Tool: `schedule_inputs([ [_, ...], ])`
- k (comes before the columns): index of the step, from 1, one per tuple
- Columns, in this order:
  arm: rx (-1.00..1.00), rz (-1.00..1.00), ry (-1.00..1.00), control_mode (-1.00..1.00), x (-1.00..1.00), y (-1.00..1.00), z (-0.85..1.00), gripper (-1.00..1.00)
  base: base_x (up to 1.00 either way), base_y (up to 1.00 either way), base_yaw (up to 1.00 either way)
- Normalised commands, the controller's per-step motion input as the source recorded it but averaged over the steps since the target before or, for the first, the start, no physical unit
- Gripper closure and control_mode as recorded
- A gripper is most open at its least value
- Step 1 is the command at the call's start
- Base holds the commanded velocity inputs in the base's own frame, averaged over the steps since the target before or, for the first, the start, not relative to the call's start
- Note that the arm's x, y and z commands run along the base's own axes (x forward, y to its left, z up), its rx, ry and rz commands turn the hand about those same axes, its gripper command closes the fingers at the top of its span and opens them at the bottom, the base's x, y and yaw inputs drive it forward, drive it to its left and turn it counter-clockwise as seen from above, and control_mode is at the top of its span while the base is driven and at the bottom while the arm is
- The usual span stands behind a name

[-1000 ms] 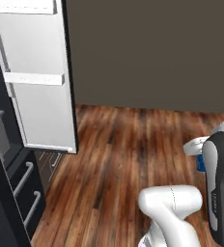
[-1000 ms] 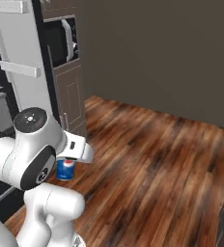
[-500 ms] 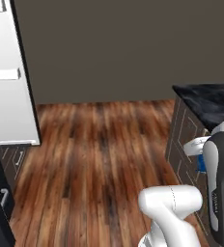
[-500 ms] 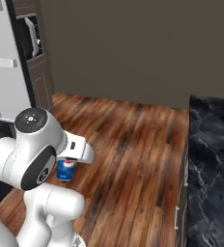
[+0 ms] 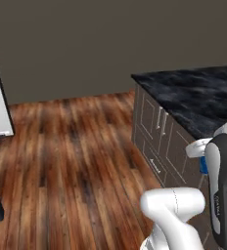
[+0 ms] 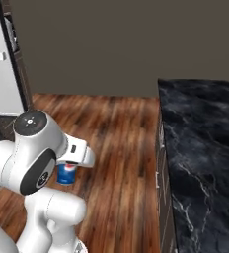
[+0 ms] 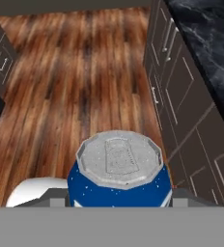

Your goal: Open the fridge, grab two sodas, and place both sodas inside the bowl with ice on the dining counter.

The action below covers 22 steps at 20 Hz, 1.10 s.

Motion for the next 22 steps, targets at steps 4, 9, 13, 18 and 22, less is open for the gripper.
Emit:
schedule_inputs([
  [4, 0.00, 0.00, 0.00, 1.00, 0.00, 0.00, 0.00, 1.00, -0.92, -0.45, -0.26],
  [9, 0.00, 0.00, 0.00, 1.00, 0.00, 0.00, 0.00, 1.00, -0.92, -0.42, -0.27],
  [13, 0.00, 0.00, 0.00, 1.00, 0.00, 0.00, 0.00, 1.00, -0.94, -0.44, -0.27],
  [18, 0.00, 0.00, 0.00, 1.00, 0.00, 0.00, 0.00, 1.00, -0.95, -0.47, -0.26],
  [22, 0.00, 0.00, 0.00, 1.00, 0.00, 0.00, 0.00, 1.00, -0.93, -0.52, -0.26],
])
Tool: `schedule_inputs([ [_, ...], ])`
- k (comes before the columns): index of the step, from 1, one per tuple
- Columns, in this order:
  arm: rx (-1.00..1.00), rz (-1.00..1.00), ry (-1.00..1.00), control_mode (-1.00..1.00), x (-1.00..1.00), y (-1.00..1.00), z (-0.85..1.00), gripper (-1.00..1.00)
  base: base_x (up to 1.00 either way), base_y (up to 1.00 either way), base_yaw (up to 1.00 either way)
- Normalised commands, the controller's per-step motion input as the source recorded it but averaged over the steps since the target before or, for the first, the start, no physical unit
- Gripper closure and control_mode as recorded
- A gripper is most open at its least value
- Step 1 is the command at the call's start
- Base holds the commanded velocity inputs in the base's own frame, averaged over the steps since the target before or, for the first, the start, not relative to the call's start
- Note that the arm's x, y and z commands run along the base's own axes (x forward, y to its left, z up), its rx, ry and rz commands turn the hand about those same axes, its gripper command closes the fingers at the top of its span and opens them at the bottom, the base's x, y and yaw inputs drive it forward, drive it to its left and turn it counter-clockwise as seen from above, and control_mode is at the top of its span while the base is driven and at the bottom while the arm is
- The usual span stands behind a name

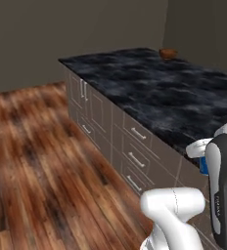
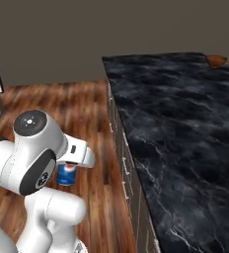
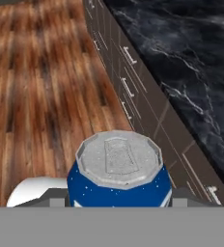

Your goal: Open the fridge, grab two sodas, and place both sodas inside the bowl with ice on the dining counter.

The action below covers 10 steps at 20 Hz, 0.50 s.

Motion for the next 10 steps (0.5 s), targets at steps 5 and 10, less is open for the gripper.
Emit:
schedule_inputs([
  [5, 0.00, 0.00, 0.00, 1.00, 0.00, 0.00, 0.00, 1.00, -0.91, -0.61, -0.26],
  [10, 0.00, 0.00, 0.00, 1.00, 0.00, 0.00, 0.00, 1.00, -0.92, -0.70, -0.25],
])
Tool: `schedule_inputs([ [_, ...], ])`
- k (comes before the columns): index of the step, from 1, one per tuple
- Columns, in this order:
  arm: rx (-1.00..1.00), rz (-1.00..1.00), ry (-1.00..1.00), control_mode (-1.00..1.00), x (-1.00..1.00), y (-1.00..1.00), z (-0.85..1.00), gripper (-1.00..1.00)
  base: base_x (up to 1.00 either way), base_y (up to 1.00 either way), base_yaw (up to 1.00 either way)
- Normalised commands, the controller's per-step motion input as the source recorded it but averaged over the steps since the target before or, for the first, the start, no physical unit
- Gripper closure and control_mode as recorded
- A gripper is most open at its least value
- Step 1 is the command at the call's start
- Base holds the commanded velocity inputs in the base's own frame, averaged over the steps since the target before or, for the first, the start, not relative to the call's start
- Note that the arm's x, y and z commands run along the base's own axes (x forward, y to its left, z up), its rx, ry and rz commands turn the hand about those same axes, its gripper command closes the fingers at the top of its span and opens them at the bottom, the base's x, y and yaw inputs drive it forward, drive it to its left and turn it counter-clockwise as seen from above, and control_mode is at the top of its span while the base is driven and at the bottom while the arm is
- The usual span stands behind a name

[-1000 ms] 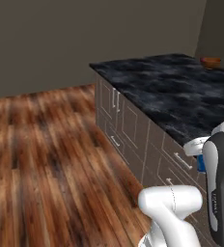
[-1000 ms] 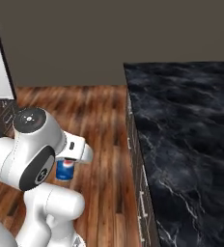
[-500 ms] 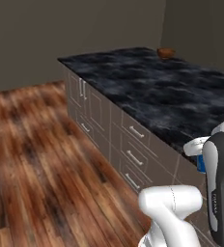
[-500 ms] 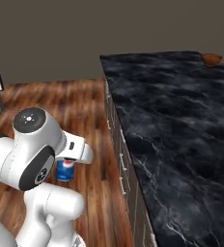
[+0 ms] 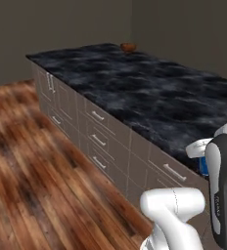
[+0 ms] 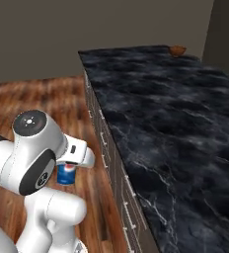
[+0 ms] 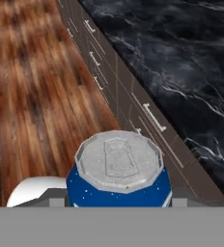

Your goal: Open the fridge, grab two sodas, and place both sodas inside the bowl with ice on the dining counter.

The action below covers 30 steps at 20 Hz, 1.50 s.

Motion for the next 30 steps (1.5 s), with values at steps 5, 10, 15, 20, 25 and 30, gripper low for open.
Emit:
schedule_inputs([
  [5, 0.00, 0.00, 0.00, 1.00, 0.00, 0.00, 0.00, 1.00, -0.95, -0.74, -0.24],
  [10, 0.00, 0.00, 0.00, 1.00, 0.00, 0.00, 0.00, 1.00, -0.92, -0.85, -0.24],
  [15, 0.00, 0.00, 0.00, 1.00, 0.00, 0.00, 0.00, 1.00, -0.17, -0.98, -0.16],
  [20, 0.00, 0.00, 0.00, 1.00, 0.00, 0.00, 0.00, 1.00, 0.54, -1.00, -0.02],
  [25, 0.00, 0.00, 0.00, 1.00, 0.00, 0.00, 0.00, 1.00, 0.62, -1.00, 0.00],
  [30, 0.00, 0.00, 0.00, 1.00, 0.00, 0.00, 0.00, 1.00, 0.61, -1.00, 0.00],
])
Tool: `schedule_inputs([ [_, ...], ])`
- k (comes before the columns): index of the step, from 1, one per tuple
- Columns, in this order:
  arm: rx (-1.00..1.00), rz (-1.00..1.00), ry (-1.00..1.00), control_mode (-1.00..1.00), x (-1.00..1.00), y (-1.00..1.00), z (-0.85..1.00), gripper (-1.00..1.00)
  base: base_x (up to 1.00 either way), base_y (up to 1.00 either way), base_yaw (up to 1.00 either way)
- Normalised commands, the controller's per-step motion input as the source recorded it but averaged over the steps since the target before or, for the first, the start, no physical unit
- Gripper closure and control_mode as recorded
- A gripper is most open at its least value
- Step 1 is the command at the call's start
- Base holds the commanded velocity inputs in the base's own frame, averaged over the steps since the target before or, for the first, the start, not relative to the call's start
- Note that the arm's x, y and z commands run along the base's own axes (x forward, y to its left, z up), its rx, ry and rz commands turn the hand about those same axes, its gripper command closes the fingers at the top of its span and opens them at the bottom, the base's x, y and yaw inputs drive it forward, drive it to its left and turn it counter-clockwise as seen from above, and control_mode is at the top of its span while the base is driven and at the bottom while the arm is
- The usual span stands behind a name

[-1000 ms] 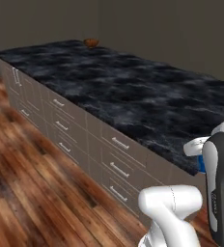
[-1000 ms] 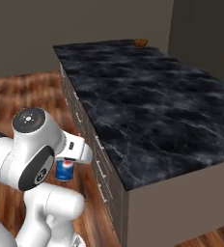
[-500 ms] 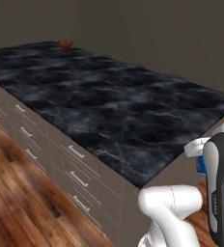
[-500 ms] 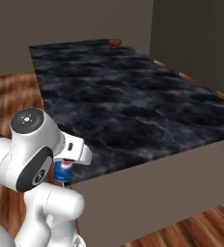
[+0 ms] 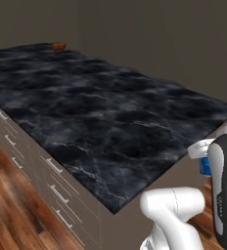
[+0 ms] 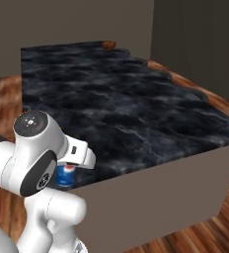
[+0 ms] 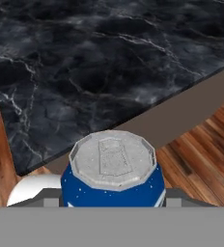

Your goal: Open the fridge, grab two sodas, and place both sodas inside the bowl with ice on the dining counter.

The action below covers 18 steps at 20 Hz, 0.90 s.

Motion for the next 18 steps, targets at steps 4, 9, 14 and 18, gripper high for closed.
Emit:
schedule_inputs([
  [4, 0.00, 0.00, 0.00, 1.00, 0.00, 0.00, 0.00, 1.00, 0.63, -1.00, 0.00],
  [9, 0.00, 0.00, 0.00, 1.00, 0.00, 0.00, 0.00, 1.00, 0.61, -1.00, 0.00],
  [14, 0.00, 0.00, 0.00, 1.00, 0.00, 0.00, 0.00, 1.00, -0.28, -1.00, 0.00],
  [18, 0.00, 0.00, 0.00, 1.00, 0.00, 0.00, 0.00, 1.00, -0.36, -1.00, 0.00],
])
